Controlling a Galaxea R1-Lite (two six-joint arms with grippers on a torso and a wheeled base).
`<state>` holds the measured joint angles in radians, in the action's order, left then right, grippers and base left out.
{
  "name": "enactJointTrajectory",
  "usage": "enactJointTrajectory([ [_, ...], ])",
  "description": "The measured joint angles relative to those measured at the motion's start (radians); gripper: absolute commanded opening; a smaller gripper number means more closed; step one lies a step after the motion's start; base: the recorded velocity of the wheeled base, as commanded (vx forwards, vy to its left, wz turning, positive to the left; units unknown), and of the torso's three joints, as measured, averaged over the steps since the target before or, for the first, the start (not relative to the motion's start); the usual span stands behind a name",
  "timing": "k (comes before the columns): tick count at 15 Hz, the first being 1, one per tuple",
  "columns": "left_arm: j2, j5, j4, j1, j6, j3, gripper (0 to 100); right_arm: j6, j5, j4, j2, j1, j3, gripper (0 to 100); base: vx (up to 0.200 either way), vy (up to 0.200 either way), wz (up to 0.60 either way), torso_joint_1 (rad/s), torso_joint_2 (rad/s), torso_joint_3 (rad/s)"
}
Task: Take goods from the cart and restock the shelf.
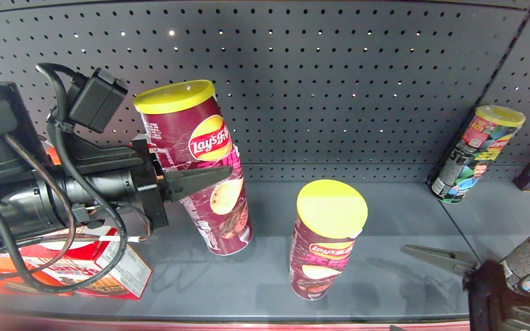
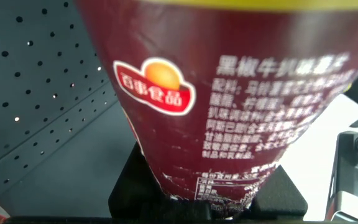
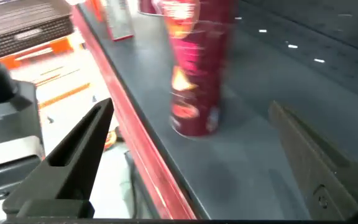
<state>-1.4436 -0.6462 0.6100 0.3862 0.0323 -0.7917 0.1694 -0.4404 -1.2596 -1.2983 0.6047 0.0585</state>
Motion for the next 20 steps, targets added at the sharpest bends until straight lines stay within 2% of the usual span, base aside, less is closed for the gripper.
enactJointTrajectory([
  [4, 0.002, 0.0, -0.001, 0.0, 0.0, 0.002, 0, 0.0, 0.015, 0.085, 0.143, -0.101, -0.048, 100, 0.0, 0.0, 0.0, 0.0, 0.0, 0.0],
  [8, 0.012, 0.0, 0.0, 0.003, 0.0, 0.018, 0, -0.004, 0.141, 0.309, 0.319, -0.133, -0.055, 100, 0.0, 0.0, 0.0, 0.0, 0.0, 0.0],
  [11, 0.023, 0.0, -0.001, 0.006, 0.0, 0.028, 0, -0.007, 0.158, 0.531, 0.501, -0.139, -0.057, 100, 0.0, 0.0, 0.0, 0.0, 0.0, 0.0],
  [14, 0.027, 0.0, 0.0, 0.009, 0.001, 0.029, 0, -0.026, 0.19, 0.809, 0.724, -0.174, -0.057, 100, 0.0, 0.0, 0.0, 0.0, 0.0, 0.0],
  [17, 0.032, -0.001, 0.0, 0.009, 0.002, 0.046, 0, -0.064, 0.247, 1.099, 0.996, -0.25, -0.053, 100, 0.0, 0.0, 0.0, 0.0, 0.0, 0.0],
  [20, 0.034, -0.002, 0.0, 0.011, 0.009, 0.046, 0, -0.091, 0.331, 1.233, 1.158, -0.356, -0.035, 100, 0.0, 0.0, 0.0, 0.0, 0.0, 0.0],
])
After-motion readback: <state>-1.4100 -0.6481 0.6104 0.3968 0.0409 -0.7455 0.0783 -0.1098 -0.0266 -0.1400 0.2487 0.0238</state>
